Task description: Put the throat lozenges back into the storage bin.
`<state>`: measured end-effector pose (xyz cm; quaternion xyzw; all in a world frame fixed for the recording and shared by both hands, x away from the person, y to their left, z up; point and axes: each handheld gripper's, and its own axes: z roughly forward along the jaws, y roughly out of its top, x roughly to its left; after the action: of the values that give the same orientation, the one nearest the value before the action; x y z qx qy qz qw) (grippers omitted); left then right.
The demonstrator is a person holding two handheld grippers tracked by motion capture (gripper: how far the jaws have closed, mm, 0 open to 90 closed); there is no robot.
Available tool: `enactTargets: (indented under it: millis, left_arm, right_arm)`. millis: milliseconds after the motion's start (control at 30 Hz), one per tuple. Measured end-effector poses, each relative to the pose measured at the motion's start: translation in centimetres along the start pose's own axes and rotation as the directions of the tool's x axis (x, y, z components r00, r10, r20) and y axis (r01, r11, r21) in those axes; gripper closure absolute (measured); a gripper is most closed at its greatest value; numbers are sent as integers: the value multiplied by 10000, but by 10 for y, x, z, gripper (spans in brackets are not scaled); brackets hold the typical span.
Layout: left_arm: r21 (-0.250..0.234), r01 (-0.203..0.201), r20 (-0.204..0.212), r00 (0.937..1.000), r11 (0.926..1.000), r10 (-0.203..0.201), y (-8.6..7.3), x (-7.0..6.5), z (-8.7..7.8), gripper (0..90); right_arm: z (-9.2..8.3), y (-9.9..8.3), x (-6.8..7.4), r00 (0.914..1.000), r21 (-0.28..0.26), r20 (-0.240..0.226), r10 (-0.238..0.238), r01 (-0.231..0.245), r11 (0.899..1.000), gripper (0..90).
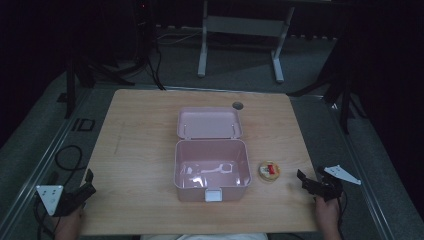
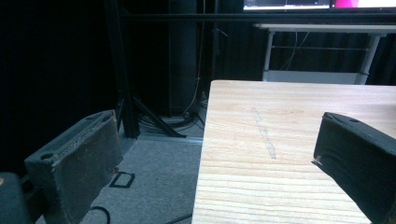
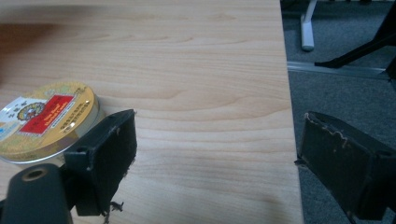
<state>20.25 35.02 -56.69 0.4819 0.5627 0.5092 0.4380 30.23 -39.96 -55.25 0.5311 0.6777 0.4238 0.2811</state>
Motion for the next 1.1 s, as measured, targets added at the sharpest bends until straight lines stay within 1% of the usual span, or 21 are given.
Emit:
enactTargets:
  millis: [133,300,433,467,500,533,567,633,667,700,733,767,800,833,867,900,933,967,1000,1067,1100]
  left_arm:
    - [8,80,42,10000,10000,-80,0,1,0,11]
    - [44,118,145,9998,9999,-119,0,2,1,10]
    - [48,79,179,9998,10000,-80,0,1,1,10]
    - [64,92,211,9997,9999,-94,0,2,1,10]
    - [88,127,229,9997,9999,-129,0,2,1,10]
    - [92,157,230,9996,9998,-159,0,3,1,10]
    - [96,154,242,9996,9998,-156,0,3,1,10]
    - [110,158,270,9995,9998,-161,0,3,1,10]
    - [93,161,280,9995,9998,-163,0,3,1,10]
    - [92,150,313,9994,9998,-153,0,3,1,10]
    - [104,147,319,9994,9998,-151,1,3,1,10]
    - [102,151,314,9994,9998,-154,0,3,1,10]
    - [99,156,314,9994,9998,-159,0,3,1,10]
    - [111,161,316,9994,9998,-164,1,3,1,10]
    - [117,164,318,9994,9998,-167,1,3,1,10]
    - [114,165,318,9994,9998,-168,1,3,1,10]
    - [114,165,318,9994,9998,-168,1,3,1,11]
    - [102,159,323,9993,9998,-162,1,3,1,11]
    - [97,160,335,9993,9998,-163,0,3,1,10]
    - [93,163,341,9993,9998,-166,0,3,1,10]
    - [112,148,347,9993,9998,-152,1,3,1,10]
  right_arm:
    - [1,0,-1,9999,175,4,147,-147,9997,110]
    - [5,2,-3,9991,625,-329,252,-231,9978,110]
    - [9,3,-1,9974,1169,-724,-48,133,9931,109]
    - [11,4,0,9968,1417,-777,-172,281,9895,109]
    - [12,4,1,9954,1503,-917,-260,396,9878,109]
    - [12,4,1,9928,1613,-1122,-414,593,9851,109]
    - [13,5,2,9915,1716,-1195,-522,724,9825,109]
    - [15,6,2,9826,1921,-1740,-654,990,9764,106]
    - [15,6,2,9809,2038,-1801,-733,1101,9728,106]
    - [16,6,2,9769,2186,-2016,-703,1149,9690,105]
    - [17,7,3,9701,2381,-2298,-774,1332,9621,105]
    - [17,8,4,9684,2452,-2322,-912,1490,9579,105]
    - [18,8,4,9602,2675,-2639,-915,1640,9495,101]
    - [18,9,5,9563,2738,-2734,-1040,1810,9446,101]
    - [18,10,7,9498,2900,-2876,-1230,2088,9340,101]
    - [19,12,8,9439,3021,-3034,-1301,2248,9264,100]
    - [19,12,8,9439,3021,-3034,-1301,2248,9264,100]
    - [18,14,11,9422,3085,-2948,-1592,2515,9174,100]
    - [17,19,14,9307,3332,-3126,-1897,2945,8957,100]
    - [17,23,16,9230,3543,-3210,-2123,3249,8769,101]
    - [18,26,17,9165,3743,-3341,-2201,3433,8614,100]
